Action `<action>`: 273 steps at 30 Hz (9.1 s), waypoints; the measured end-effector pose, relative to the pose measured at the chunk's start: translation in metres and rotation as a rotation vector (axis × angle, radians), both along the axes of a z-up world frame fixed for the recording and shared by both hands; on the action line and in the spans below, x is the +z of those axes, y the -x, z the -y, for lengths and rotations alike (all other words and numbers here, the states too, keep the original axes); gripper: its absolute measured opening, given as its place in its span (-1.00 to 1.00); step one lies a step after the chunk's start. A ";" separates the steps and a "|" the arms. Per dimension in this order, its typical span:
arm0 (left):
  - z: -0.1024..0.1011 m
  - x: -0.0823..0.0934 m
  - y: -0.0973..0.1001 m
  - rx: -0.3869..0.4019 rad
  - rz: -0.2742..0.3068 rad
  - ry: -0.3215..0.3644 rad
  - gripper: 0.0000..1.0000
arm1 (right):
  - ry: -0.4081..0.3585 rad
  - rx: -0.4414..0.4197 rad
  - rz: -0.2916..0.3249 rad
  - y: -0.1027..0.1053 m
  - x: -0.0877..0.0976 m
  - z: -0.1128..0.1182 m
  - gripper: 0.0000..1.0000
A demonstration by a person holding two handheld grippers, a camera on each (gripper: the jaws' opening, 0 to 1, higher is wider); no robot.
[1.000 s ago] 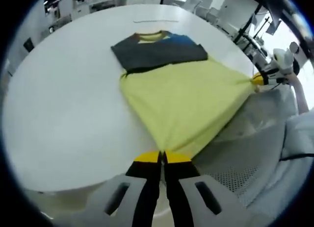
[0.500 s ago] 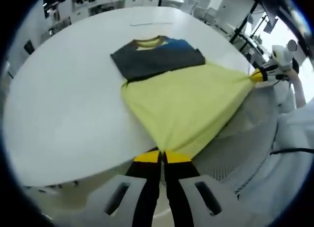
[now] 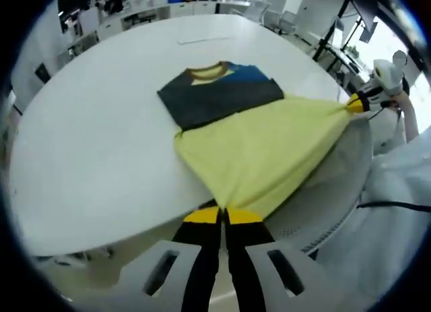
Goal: Fold the garment on the visible template until the final outline fits inside the template.
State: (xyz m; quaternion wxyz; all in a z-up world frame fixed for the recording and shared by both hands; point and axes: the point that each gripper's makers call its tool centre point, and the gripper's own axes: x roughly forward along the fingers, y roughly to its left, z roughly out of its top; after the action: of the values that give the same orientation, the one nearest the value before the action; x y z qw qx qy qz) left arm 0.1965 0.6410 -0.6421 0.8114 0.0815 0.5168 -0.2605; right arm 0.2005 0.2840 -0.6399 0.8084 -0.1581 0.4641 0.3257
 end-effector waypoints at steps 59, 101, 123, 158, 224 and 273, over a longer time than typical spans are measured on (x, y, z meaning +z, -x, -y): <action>0.004 0.055 0.074 -0.143 -0.141 -0.148 -1.00 | 0.124 0.167 -0.088 0.066 0.052 -0.004 -0.96; 0.002 0.068 0.018 -0.135 0.062 -0.127 -1.00 | 0.096 0.196 -0.021 0.033 0.060 -0.007 -0.95; -0.005 0.051 -0.045 -0.077 0.145 -0.091 -1.00 | 0.071 0.131 0.082 -0.035 0.051 -0.013 -0.95; -0.007 -0.001 -0.094 -0.039 0.108 0.002 -1.00 | 0.055 0.043 0.085 -0.086 0.005 -0.011 -0.95; 0.000 -0.091 -0.173 0.045 0.111 0.040 -1.00 | 0.012 -0.064 0.137 -0.174 -0.085 0.000 -0.95; -0.001 -0.120 -0.180 0.028 0.084 -0.006 -1.00 | 0.003 -0.112 0.078 -0.177 -0.125 0.002 -0.94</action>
State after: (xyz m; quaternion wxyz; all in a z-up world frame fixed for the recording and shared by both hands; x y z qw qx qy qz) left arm 0.3764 0.6419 -0.7620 0.8359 0.0876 0.4840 -0.2436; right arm 0.3780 0.2818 -0.7646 0.8427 -0.1455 0.4407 0.2728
